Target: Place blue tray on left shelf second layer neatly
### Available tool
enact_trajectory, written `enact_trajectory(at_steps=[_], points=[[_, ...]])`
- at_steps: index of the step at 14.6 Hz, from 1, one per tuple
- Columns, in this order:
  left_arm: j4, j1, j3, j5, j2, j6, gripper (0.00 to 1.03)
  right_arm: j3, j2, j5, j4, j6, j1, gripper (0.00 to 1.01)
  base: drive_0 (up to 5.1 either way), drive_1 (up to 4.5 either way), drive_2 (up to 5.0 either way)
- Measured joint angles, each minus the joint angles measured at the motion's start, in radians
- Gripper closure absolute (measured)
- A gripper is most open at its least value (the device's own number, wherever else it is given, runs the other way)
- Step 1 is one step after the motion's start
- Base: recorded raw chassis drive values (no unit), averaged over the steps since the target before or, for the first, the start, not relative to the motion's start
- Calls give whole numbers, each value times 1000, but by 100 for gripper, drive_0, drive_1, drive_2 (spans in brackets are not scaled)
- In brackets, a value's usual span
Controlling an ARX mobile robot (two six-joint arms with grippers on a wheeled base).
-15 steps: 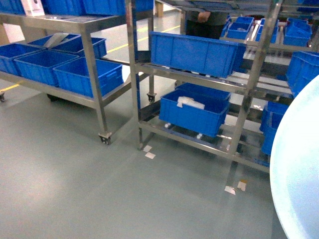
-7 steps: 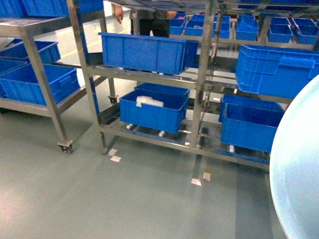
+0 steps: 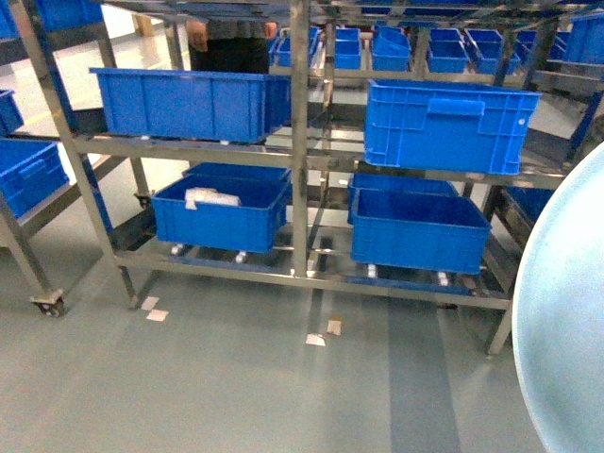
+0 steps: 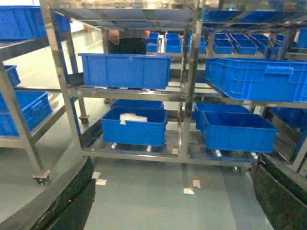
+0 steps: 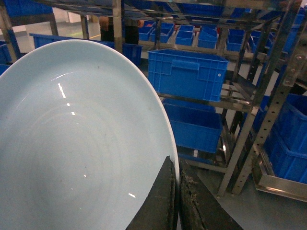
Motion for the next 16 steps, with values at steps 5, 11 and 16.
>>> enact_trajectory(at_steps=[5,11,16], points=[[0,-2,0,0,0,0,5,0,-2,3,0,0,0,99,0,0,0],[-1,-2,0,0,0,0,5,0,-1,2,-3,0,0,99,3,428,-423],[0,-2,0,0,0,0,5,0,-2,3,-2,0,0,99,-3,431,-436]])
